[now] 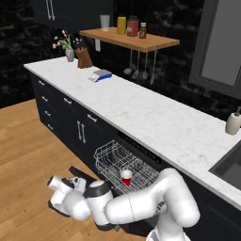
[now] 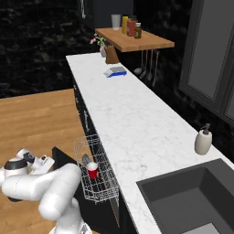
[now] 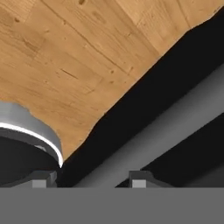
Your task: Pick up the cup and bowl from the counter, place them in the dishwasher, and close the dishwasher door.
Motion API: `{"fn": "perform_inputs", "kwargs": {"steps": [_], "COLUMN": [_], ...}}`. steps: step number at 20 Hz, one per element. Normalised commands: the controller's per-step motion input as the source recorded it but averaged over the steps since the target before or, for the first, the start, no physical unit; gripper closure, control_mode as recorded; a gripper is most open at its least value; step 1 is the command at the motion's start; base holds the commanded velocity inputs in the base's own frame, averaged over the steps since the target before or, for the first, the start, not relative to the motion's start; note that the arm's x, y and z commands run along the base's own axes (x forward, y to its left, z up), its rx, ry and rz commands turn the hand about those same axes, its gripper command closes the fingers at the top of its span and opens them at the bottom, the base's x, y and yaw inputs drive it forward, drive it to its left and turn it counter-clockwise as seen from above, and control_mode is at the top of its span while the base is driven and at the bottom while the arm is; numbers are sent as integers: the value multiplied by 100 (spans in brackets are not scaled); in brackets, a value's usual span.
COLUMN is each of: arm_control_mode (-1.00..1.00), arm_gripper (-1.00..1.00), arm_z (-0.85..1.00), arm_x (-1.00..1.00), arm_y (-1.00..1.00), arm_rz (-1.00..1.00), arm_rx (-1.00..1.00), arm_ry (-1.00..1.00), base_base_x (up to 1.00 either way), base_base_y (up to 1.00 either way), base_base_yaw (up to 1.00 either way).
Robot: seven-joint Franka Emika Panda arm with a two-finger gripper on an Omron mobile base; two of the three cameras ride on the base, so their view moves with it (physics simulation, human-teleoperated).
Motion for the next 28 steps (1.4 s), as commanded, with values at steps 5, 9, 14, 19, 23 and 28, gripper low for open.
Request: {"fn": "perform_inputs", "kwargs": {"steps": [5,9,14,19,23,28], "arm_control_mode": [-100,-100,-100,-100,-100,-100], "arm_gripper": [-100,-100,-100,-100,-100,-100], "arm_z": [-100,-100,-100,-100,-100,-100], "arm_x": [8,38,35,31,33,41], "arm_y": [-54,-51,-90,-95,-75,-41], "arm_rz": [-25,-24,-20,-19,-22,-30], "arm_rx": [-61,-68,-63,-65,-74,-82], "arm_ry": [-23,-25,-31,-34,-33,-31], "base_base_x": [0,0,0,0,0,0], "base_base_y": [0,0,0,0,0,0], "base_base_yaw": [0,0,0,0,0,0]}}
